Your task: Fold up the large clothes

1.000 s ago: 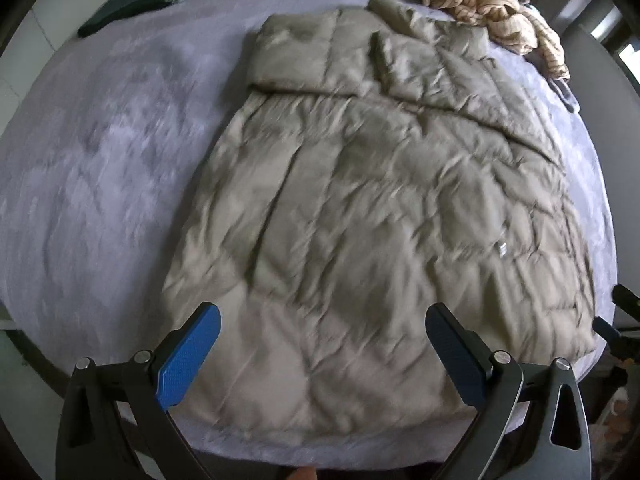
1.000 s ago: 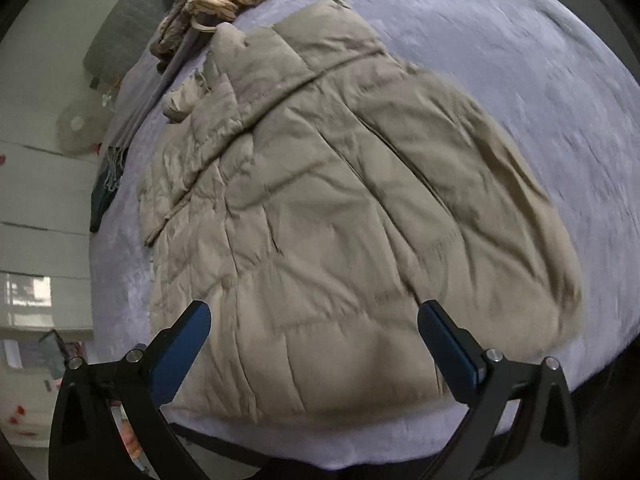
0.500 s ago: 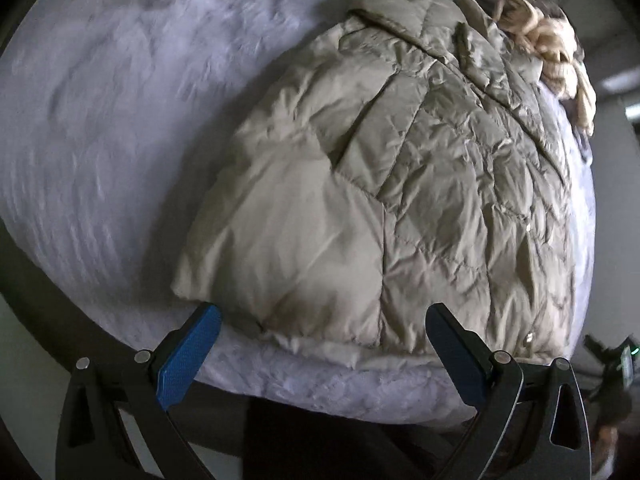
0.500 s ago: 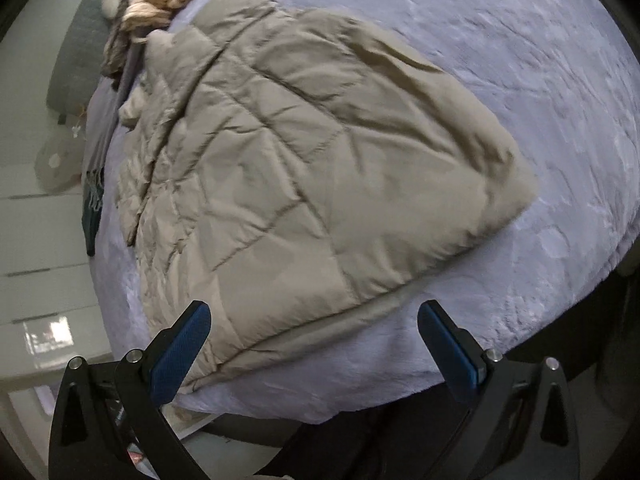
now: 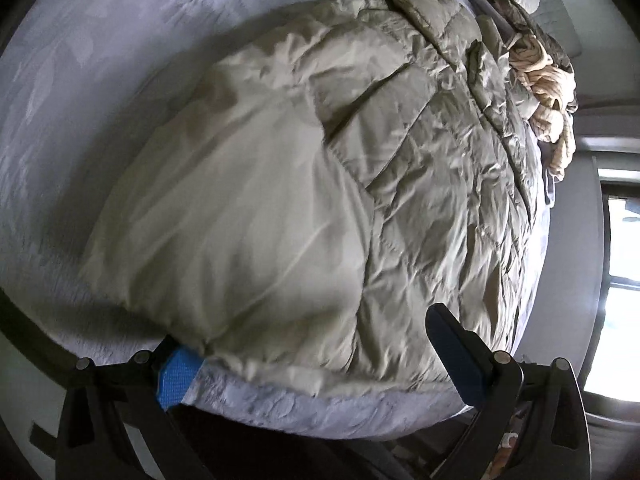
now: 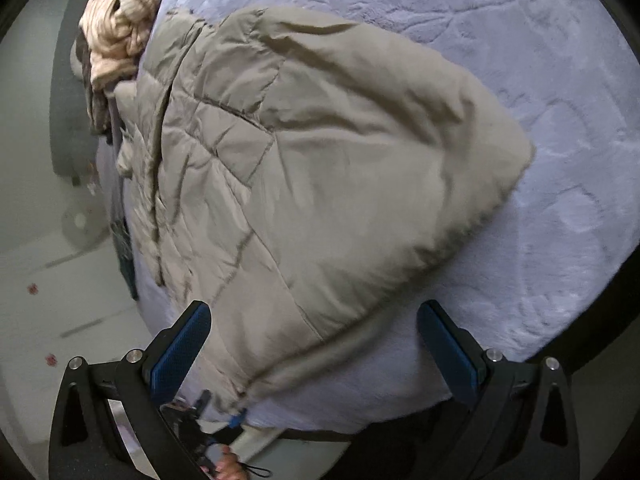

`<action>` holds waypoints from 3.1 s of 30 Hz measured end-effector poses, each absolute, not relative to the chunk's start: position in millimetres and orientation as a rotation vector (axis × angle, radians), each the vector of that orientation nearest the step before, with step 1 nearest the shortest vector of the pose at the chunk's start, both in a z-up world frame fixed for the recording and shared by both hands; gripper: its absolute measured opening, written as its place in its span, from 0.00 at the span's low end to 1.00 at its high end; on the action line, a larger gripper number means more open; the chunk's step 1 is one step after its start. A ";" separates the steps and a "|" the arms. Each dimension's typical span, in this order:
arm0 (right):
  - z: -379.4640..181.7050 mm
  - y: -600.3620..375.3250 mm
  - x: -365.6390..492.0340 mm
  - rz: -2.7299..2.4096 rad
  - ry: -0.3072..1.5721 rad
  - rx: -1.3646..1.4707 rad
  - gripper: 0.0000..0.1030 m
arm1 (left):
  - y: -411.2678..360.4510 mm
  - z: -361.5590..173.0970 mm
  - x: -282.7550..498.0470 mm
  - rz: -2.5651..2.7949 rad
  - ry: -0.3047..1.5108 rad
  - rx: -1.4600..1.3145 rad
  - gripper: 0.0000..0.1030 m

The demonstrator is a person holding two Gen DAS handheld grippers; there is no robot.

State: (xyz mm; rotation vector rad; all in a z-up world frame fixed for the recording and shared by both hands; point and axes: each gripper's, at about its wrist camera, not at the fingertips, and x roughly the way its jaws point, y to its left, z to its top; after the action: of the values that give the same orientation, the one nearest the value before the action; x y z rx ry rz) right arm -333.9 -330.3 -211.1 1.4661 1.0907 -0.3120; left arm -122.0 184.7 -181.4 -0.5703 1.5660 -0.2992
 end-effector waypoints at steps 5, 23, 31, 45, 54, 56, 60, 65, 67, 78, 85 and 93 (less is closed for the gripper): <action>-215.9 -333.8 -331.3 -0.326 0.981 1.582 0.98 | 174.0 -171.4 -113.9 -0.401 1.530 -0.529 0.45; -181.0 -334.9 -326.7 -0.346 0.902 1.456 0.08 | 177.3 -100.5 -83.1 -0.582 1.356 -0.418 0.19; -136.4 -341.4 -292.3 -0.278 0.903 1.268 0.08 | 161.1 -61.2 -54.8 -0.620 1.238 -0.398 0.19; -55.1 -405.0 -136.2 -0.064 0.903 0.993 0.07 | 96.0 -0.3 69.2 -0.474 1.039 -0.353 0.19; -59.2 -433.3 10.3 0.003 0.946 0.826 0.07 | 57.6 -43.0 170.1 -0.324 1.041 -0.313 0.19; -73.6 -436.9 34.6 -0.014 0.962 0.809 0.07 | 50.4 -59.0 192.0 -0.314 1.050 -0.285 0.19; -112.8 -449.1 67.3 -0.076 0.983 0.842 0.07 | 39.0 -101.0 231.7 -0.287 1.091 -0.231 0.19; -165.9 -467.2 91.0 -0.150 0.990 0.920 0.07 | 28.9 -153.9 265.7 -0.262 1.131 -0.183 0.19; -179.6 -469.1 95.7 -0.161 0.989 0.945 0.06 | 22.7 -167.2 272.3 -0.260 1.131 -0.163 0.19; -199.7 -467.2 125.7 -0.171 0.998 0.902 0.06 | 16.5 -174.0 294.1 -0.209 1.099 -0.122 0.19; -176.0 -469.9 112.8 -0.127 0.999 0.860 0.40 | 32.7 -138.3 270.0 -0.208 1.039 -0.054 0.59; -145.7 -466.2 87.7 -0.114 0.935 0.841 0.68 | 27.3 -102.6 231.8 -0.299 0.961 -0.038 0.88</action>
State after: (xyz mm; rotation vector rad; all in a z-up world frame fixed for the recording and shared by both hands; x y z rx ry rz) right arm 87.7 -466.2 -145.7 0.8410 0.9354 -0.1141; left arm 231.8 27.3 -102.6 -0.0383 0.9614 -0.2986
